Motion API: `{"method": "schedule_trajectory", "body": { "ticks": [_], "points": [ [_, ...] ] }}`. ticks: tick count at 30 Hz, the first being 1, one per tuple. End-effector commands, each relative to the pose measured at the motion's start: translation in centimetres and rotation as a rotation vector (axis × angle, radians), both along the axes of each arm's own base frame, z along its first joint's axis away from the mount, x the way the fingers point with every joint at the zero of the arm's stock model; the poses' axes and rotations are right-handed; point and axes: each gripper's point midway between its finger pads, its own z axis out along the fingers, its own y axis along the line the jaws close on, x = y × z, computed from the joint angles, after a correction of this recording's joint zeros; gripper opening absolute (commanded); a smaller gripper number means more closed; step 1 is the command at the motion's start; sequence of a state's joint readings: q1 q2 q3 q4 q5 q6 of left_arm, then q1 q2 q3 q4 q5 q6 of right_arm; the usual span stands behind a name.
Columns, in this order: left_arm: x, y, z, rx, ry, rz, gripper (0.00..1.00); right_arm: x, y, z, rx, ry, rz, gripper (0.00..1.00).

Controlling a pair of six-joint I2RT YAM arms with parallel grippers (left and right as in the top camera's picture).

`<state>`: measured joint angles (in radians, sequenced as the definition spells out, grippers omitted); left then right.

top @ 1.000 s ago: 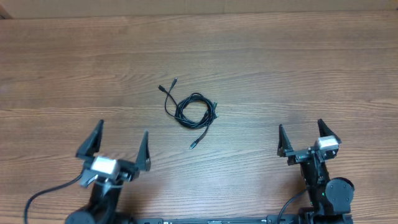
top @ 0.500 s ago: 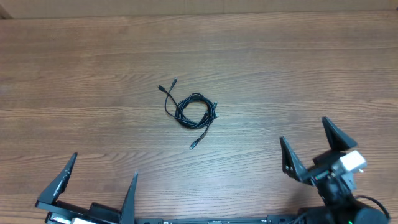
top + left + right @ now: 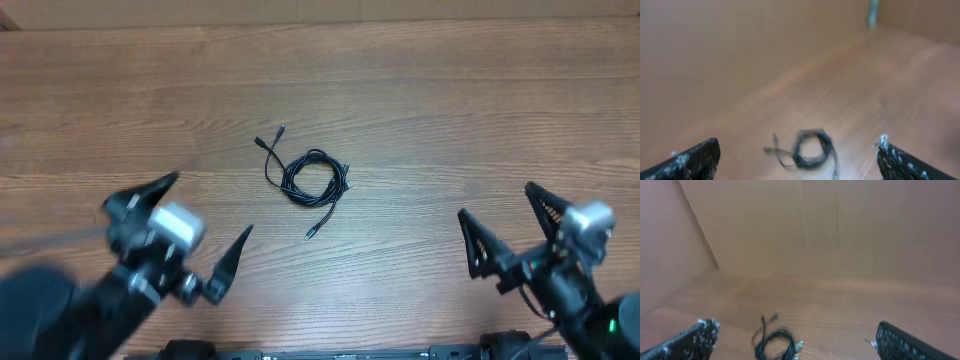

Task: Untangle cables
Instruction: 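Raise both arms and swing the grippers toward the black cable coil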

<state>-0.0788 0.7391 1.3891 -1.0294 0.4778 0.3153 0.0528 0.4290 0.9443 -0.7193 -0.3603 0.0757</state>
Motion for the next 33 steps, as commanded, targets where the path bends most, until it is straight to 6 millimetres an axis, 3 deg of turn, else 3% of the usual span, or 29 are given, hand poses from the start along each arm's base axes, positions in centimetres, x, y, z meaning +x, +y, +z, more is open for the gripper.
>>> {"method": "schedule_trajectory", "body": {
  "ticks": [1,9,14,20,33],
  "points": [
    [1.6,-1.7,-1.5,-0.007,0.127,-0.101,0.99,1.2,0.6,0.8,0.005,0.097,0.034,1.0],
    [5.5,-3.6,-6.9,-0.147,0.505,-0.137,1.0,4.6,1.8,-4.2,0.02,0.414,0.09,1.0],
    [8.2,-4.0,-11.7,-0.316,0.886,0.029,1.0,5.3,3.1,-7.9,0.058,0.618,0.167,1.0],
    [10.6,-4.2,-16.8,-0.421,1.198,0.206,1.0,6.0,4.0,-11.0,0.096,0.785,0.212,1.0],
    [13.4,-4.4,-26.7,-0.398,1.526,0.342,1.0,8.2,4.1,-16.7,0.11,1.025,0.198,1.0]
  ]
}}
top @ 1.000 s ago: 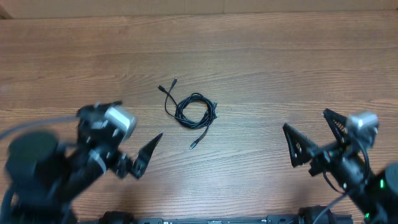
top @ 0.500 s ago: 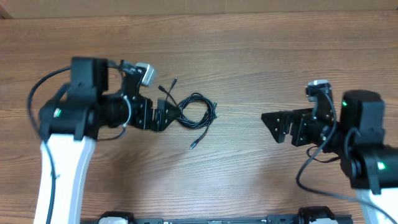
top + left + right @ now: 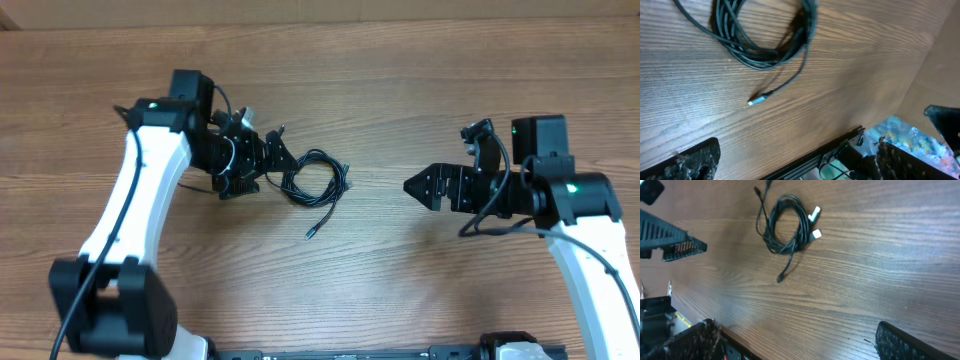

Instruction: Untangle cables

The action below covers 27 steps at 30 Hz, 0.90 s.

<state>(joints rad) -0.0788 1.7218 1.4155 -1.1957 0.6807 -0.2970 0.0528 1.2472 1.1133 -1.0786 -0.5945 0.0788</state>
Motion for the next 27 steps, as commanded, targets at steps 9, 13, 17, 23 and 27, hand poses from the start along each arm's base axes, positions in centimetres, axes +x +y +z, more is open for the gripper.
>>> {"method": "schedule_trajectory", "body": {
  "ticks": [9,13,17,23,27],
  "points": [
    [-0.2,0.9,-6.9,0.102,0.234,0.009,1.0,1.0,0.2,-1.9,0.009,0.086,-0.001,1.0],
    [-0.3,1.9,-8.1,0.193,0.255,0.025,0.99,1.1,0.2,-1.9,0.01,0.085,-0.001,1.0],
    [-0.2,3.8,-9.4,0.368,0.267,0.088,1.0,1.2,0.2,-1.8,0.014,0.09,-0.019,1.0],
    [0.5,4.0,-10.2,0.495,0.219,0.102,1.0,1.7,0.2,-2.1,0.043,0.127,-0.097,1.0],
    [1.0,3.5,-10.4,0.538,0.17,0.077,1.0,2.1,0.2,-2.1,0.056,0.14,-0.136,1.0]
  ]
}}
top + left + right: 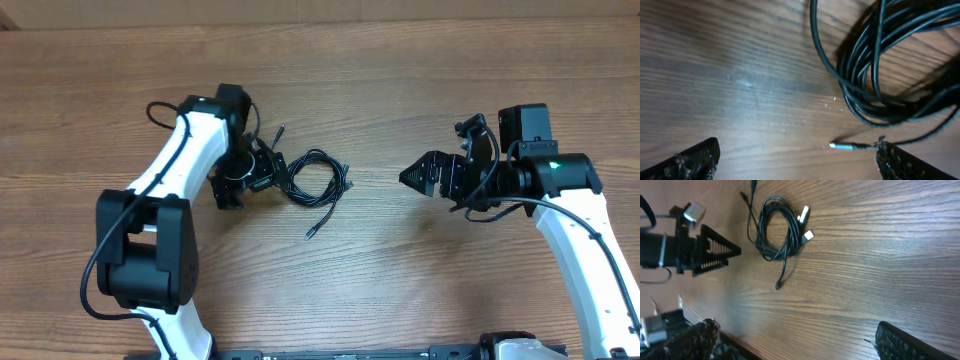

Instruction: Untangle cables

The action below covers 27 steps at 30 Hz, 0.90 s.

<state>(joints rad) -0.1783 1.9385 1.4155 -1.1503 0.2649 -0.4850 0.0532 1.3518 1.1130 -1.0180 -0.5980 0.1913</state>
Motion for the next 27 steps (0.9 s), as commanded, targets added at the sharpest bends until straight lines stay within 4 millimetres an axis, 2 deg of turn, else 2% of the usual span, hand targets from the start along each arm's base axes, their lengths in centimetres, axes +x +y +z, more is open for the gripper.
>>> {"method": "schedule_trajectory", "body": {
  "ticks": [1,6,13,27],
  "points": [
    [0.8,0.2,-0.5,0.1,-0.037,-0.016,1.0,0.3,-0.1,0.1,0.019,0.034,-0.069,1.0],
    [1.4,-1.6,-0.6,0.097,-0.089,-0.055,1.0,0.7,-1.2,-0.5,-0.029,0.065,-0.154,1.0],
    [1.9,-3.2,-0.7,0.102,-0.13,-0.058,0.99,0.7,-1.2,-0.5,-0.03,0.066,-0.155,1.0],
    [2.4,-3.2,-1.0,0.194,-0.161,-0.002,1.0,0.7,-1.3,-0.6,-0.034,0.065,-0.156,1.0]
  ]
}}
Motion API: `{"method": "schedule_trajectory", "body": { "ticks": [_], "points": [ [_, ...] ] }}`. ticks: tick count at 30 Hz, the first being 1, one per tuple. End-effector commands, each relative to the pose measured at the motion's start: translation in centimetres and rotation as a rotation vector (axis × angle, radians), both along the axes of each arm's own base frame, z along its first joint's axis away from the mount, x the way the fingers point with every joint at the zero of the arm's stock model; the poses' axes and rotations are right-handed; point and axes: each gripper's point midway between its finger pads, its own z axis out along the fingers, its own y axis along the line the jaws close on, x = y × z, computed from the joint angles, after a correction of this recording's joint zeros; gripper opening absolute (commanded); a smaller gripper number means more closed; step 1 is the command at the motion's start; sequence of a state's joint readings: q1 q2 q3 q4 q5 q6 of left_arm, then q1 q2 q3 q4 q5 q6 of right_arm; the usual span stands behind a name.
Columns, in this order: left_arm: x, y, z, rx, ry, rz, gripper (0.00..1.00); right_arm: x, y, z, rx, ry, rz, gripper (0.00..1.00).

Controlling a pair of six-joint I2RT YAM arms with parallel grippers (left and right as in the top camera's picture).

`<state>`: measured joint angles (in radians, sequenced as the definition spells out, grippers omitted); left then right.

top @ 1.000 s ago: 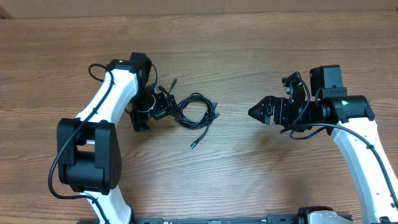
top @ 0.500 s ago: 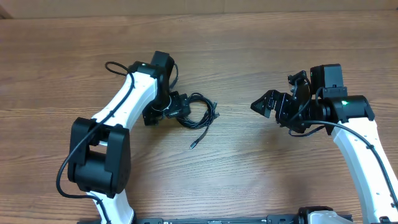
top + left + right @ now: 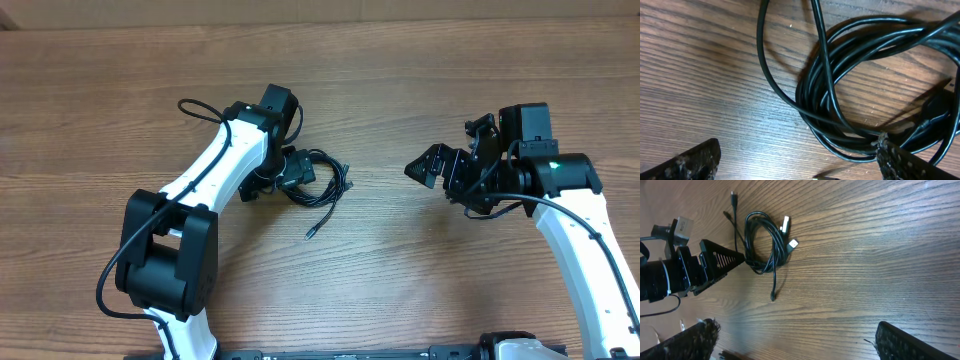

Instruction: Untangle cables

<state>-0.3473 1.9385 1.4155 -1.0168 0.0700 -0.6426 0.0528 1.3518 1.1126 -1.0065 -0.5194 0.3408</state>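
A tangled coil of thin black cables lies at the middle of the wooden table. One loose plug end trails toward the front. My left gripper is low at the coil's left edge and stands open. In the left wrist view the strands fill the picture just beyond the open left gripper, and nothing is between the fingers. My right gripper hovers open to the right of the coil, well apart from it. The right wrist view shows the coil with two pale plugs and the open right gripper.
The wooden table runs out on all sides of the coil. A brown wall edge lies along the back. My left arm stretches from the front left, and my right arm from the front right.
My left gripper has moved right, from just left of the coil onto its left edge, still open. The right gripper has held about the same place, tilted a little. The cables lie unmoved.
Both grippers stood open near the table's front edge, far from the coil. Then the left was beside the coil's left side and the right out to its right. The left has since come closer, now reaching the coil's edge. The cables have not moved.
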Motion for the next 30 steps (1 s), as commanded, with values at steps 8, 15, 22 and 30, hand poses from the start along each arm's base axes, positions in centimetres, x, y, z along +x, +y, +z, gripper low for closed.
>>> {"method": "schedule_trajectory", "body": {
  "ticks": [8,15,22,30],
  "points": [
    [1.2,-0.2,-0.3,0.015,-0.04,0.02,0.99,0.2,-0.5,-0.4,-0.062,-0.009,-0.014,1.0],
    [1.6,-0.4,-0.3,0.009,-0.056,0.02,0.99,0.5,0.1,-0.6,-0.112,-0.043,0.012,1.0],
    [2.3,0.3,-0.2,0.046,-0.092,-0.011,1.0,1.1,0.2,-0.3,-0.107,-0.068,0.01,1.0],
    [2.3,0.2,-0.3,0.048,-0.091,-0.046,0.04,1.4,1.0,0.1,-0.089,-0.091,0.021,0.04]
  ]
}}
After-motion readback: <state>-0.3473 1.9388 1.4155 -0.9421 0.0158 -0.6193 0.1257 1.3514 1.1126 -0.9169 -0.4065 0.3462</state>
